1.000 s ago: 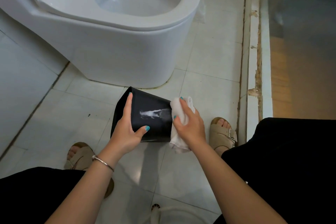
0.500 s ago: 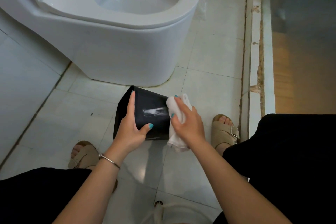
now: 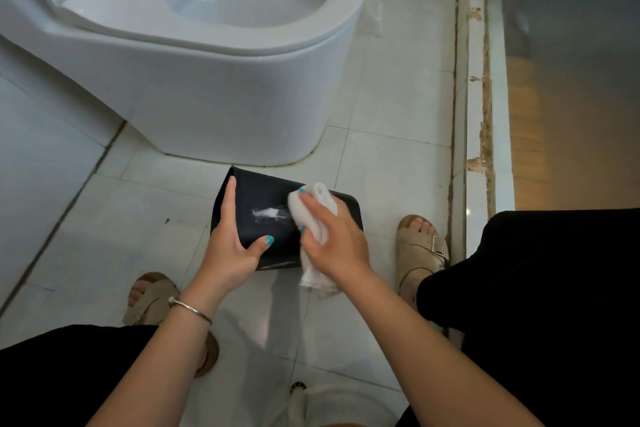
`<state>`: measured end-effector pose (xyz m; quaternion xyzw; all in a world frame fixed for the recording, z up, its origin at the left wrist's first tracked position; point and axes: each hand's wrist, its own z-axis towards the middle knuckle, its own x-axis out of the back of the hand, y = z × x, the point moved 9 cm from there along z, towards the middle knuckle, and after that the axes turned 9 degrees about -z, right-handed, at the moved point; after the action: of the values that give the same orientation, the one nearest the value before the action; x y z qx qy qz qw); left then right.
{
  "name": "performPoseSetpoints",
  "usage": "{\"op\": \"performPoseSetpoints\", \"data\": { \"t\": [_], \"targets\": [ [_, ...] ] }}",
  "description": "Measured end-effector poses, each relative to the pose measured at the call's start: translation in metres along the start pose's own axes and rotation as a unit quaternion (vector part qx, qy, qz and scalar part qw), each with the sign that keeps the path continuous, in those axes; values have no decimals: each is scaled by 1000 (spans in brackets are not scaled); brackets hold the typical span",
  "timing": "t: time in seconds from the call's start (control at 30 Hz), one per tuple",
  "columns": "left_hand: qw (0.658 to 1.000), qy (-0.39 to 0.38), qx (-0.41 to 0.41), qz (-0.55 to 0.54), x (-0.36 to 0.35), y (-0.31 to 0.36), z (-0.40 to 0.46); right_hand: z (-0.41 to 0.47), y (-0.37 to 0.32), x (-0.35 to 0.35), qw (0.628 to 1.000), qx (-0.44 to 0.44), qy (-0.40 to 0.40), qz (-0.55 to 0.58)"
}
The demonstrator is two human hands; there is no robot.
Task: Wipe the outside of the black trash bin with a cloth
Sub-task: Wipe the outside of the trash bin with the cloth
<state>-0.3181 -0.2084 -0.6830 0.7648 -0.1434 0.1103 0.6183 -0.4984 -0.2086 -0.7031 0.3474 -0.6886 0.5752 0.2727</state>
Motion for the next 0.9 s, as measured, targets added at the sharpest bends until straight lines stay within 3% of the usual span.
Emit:
{"op": "performPoseSetpoints", "data": {
  "t": [0.13,0.37,0.6,0.9],
  "targets": [
    [1000,1,6,-10,3,-4,0,-4,-40,-7,995,94,-21,9],
    [1000,-2,8,-7,0,0,2,-1,16,2,1000,5,-5,12],
    [1000,3,14,-10,-2,-2,0,1,-33,-3,996,88,-20,15],
    [1000,15,14,5,4,1,2,-2,38,7,1000,-20,-8,15]
  ]
}}
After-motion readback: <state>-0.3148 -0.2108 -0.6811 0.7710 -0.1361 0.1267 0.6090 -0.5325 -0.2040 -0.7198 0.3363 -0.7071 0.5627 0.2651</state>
